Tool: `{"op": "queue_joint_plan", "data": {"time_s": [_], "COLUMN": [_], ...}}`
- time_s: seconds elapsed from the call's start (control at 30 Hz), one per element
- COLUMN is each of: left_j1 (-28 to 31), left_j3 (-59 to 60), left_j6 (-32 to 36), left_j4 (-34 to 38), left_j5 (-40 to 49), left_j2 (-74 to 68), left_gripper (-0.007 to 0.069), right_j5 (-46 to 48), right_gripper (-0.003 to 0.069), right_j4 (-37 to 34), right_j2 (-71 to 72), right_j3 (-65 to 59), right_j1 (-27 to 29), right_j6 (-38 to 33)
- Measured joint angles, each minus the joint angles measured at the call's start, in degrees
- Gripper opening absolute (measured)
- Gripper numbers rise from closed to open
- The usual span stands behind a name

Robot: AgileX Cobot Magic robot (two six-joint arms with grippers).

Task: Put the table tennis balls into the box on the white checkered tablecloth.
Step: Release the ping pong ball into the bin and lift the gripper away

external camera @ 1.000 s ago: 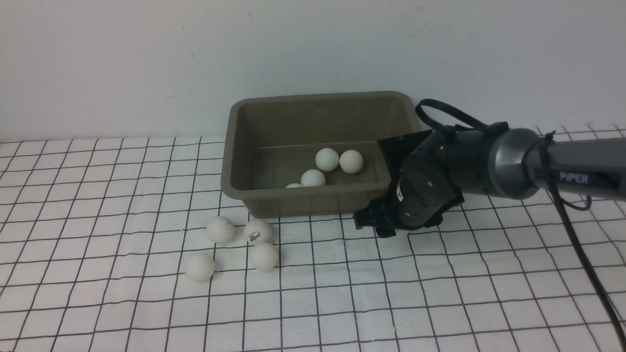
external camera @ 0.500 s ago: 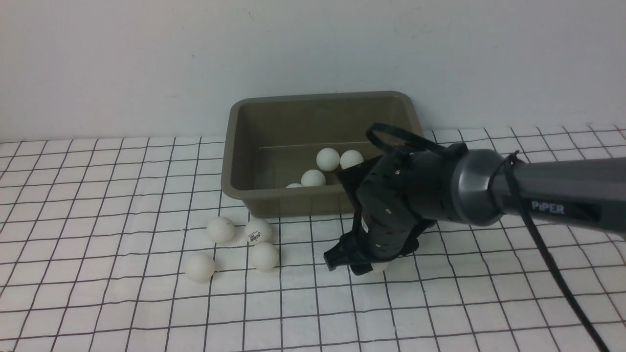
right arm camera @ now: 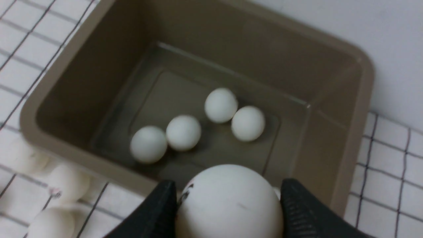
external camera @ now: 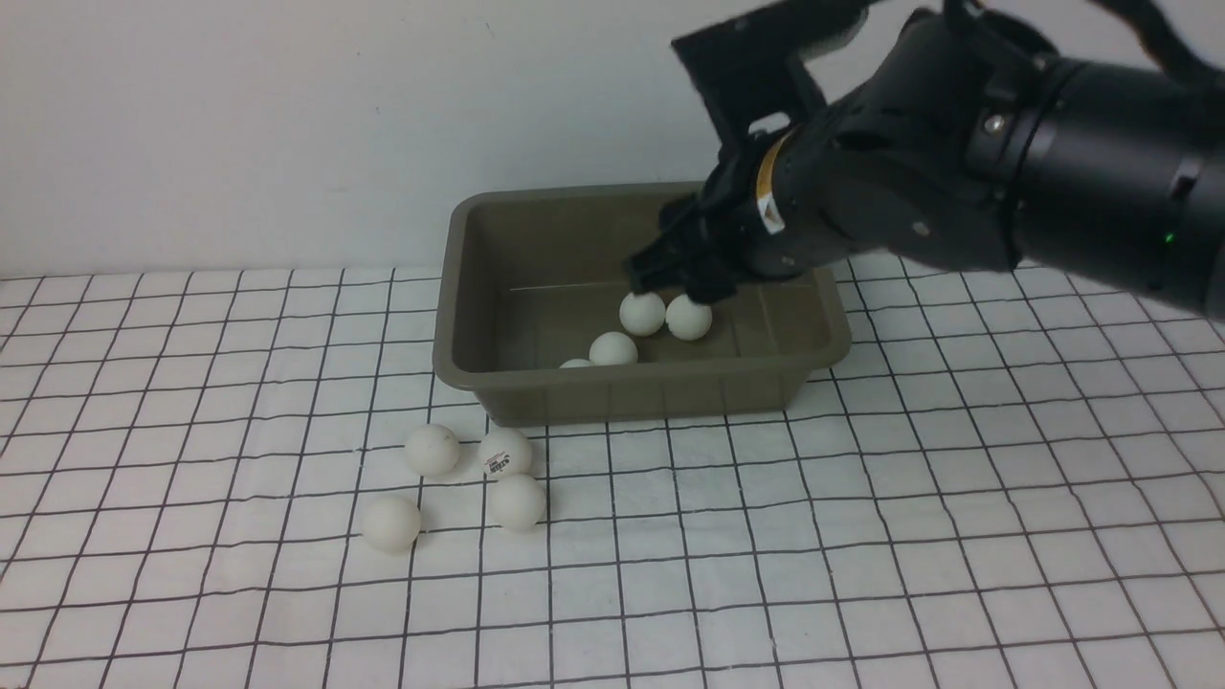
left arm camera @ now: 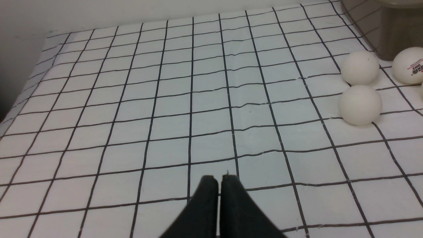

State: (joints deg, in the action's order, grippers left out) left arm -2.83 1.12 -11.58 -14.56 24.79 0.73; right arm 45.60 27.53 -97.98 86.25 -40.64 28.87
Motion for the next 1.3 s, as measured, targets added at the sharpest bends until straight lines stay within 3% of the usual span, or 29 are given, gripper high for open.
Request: {"op": "queue_joint_plan", "data": {"time_s": [0.37,1.13,1.3], "left_j1": [0.00,0.00,0.00], "left_j3": [0.00,0.00,0.00], "left_j6": [0.00,0.00,0.00], "left_j4": [0.00,0.00,0.00], "left_j5": [0.00,0.00,0.00], "left_j2": [0.00,0.00,0.00], "left_gripper": [-0.0004,-0.0004,-0.0004], "right_j5": [-4.54,-10.65,-10.76], "right_gripper": [0.0361,0.0362,0.0426], "right_j4": [1.06,0.08,-0.18], "right_j2": [-10.87,-20.47,-20.47], "right_j3": [3.06,3.56,3.58], "right_j1": [9.98,10.26,10.26], "right_j6": [0.00,-1.67,-1.67]}}
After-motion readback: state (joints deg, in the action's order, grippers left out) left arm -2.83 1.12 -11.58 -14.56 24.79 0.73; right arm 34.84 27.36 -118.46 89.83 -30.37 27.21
